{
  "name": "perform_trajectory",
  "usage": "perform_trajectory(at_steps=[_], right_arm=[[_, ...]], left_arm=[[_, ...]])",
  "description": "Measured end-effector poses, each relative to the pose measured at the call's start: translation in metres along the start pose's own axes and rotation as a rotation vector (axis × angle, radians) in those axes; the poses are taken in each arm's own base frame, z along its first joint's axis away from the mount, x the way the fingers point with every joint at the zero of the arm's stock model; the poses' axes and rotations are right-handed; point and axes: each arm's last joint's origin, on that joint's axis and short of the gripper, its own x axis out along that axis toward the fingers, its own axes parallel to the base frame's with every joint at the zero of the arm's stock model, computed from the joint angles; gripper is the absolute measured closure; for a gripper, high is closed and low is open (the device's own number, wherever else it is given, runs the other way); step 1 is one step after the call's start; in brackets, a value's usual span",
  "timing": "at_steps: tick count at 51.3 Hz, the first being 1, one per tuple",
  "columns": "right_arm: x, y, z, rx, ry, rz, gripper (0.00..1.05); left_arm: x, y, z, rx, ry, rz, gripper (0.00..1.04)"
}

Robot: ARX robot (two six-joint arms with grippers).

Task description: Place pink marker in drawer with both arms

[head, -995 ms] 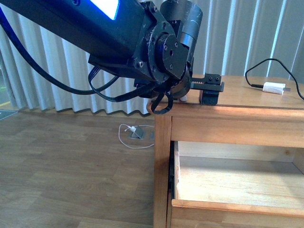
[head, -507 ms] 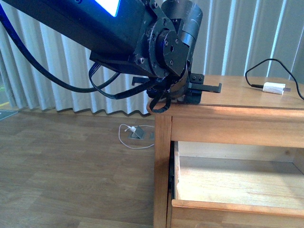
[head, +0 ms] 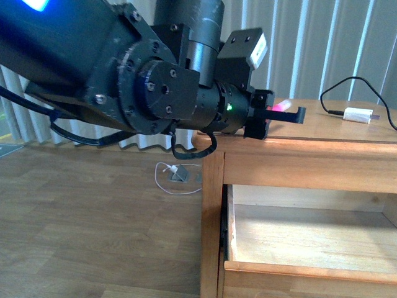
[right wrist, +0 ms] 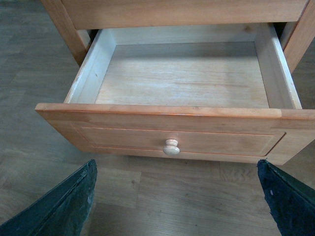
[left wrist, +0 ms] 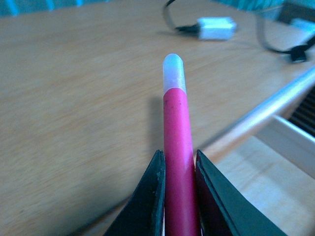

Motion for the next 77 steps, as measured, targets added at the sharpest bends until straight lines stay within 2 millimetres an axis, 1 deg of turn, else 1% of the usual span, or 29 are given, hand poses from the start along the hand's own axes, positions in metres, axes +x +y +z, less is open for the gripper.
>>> perform_trajectory(at_steps=[4,8,12,15,21,27,39,43,46,47,50,56,58,59,61,64,66,69,72,74,76,77], right_arm=[[0.000,0.000,0.000,0.000,0.000,0.000,0.08],[0.000,0.000,0.000,0.000,0.000,0.000,0.08],[0.000,0.000,0.000,0.000,0.000,0.000,0.08],[0.000,0.000,0.000,0.000,0.000,0.000,0.08],[0.000,0.000,0.000,0.000,0.000,0.000,0.08],[0.000,0.000,0.000,0.000,0.000,0.000,0.08],[0.000,0.000,0.000,0.000,0.000,0.000,0.08],[0.000,0.000,0.000,0.000,0.000,0.000,0.08],[0.000,0.000,0.000,0.000,0.000,0.000,0.08],[0.000,0.000,0.000,0.000,0.000,0.000,0.08],[0.000,0.000,0.000,0.000,0.000,0.000,0.08],[0.000,0.000,0.000,0.000,0.000,0.000,0.08],[0.000,0.000,0.000,0.000,0.000,0.000,0.08],[0.000,0.000,0.000,0.000,0.000,0.000,0.08],[0.000,0.000,0.000,0.000,0.000,0.000,0.08],[0.000,0.000,0.000,0.000,0.000,0.000,0.08],[0.000,0.000,0.000,0.000,0.000,0.000,0.08],[0.000,0.000,0.000,0.000,0.000,0.000,0.08],[0.000,0.000,0.000,0.000,0.000,0.000,0.08],[0.000,0.000,0.000,0.000,0.000,0.000,0.08],[0.000,0.000,0.000,0.000,0.000,0.000,0.08],[0.000,0.000,0.000,0.000,0.000,0.000,0.08]], left_arm=[[-0.020,-0.008,0.006,0.069,-0.061,-0.124,0.90],[-0.039,-0.015,0.009,0.119,-0.081,-0.228,0.90],[-0.052,-0.022,0.008,0.166,-0.081,-0.295,0.90],[-0.054,-0.025,0.002,0.188,-0.065,-0.317,0.90],[-0.052,-0.030,-0.012,0.201,-0.030,-0.327,0.90],[-0.040,-0.036,-0.033,0.197,0.025,-0.311,0.90],[-0.017,-0.041,-0.076,0.177,0.121,-0.266,0.90],[-0.011,-0.042,-0.085,0.172,0.141,-0.247,0.90],[-0.008,-0.043,-0.088,0.170,0.147,-0.241,0.90],[-0.007,-0.043,-0.088,0.164,0.149,-0.240,0.88],[-0.006,-0.044,-0.087,0.160,0.147,-0.238,0.76],[-0.006,-0.045,-0.085,0.152,0.133,-0.227,0.60],[-0.006,-0.045,-0.083,0.149,0.124,-0.204,0.52],[-0.007,-0.045,-0.083,0.150,0.123,-0.199,0.51],[-0.010,-0.045,-0.081,0.155,0.120,-0.161,0.44],[-0.018,-0.043,-0.077,0.162,0.120,-0.079,0.30],[-0.025,-0.040,-0.073,0.164,0.128,-0.030,0.23],[-0.034,-0.036,-0.070,0.162,0.136,0.024,0.15],[-0.047,-0.030,-0.066,0.147,0.131,0.072,0.06],[-0.057,-0.025,-0.063,0.139,0.120,0.095,0.04],[-0.070,-0.018,-0.059,0.121,0.105,0.138,0.06],[-0.074,-0.017,-0.059,0.115,0.101,0.148,0.07]])
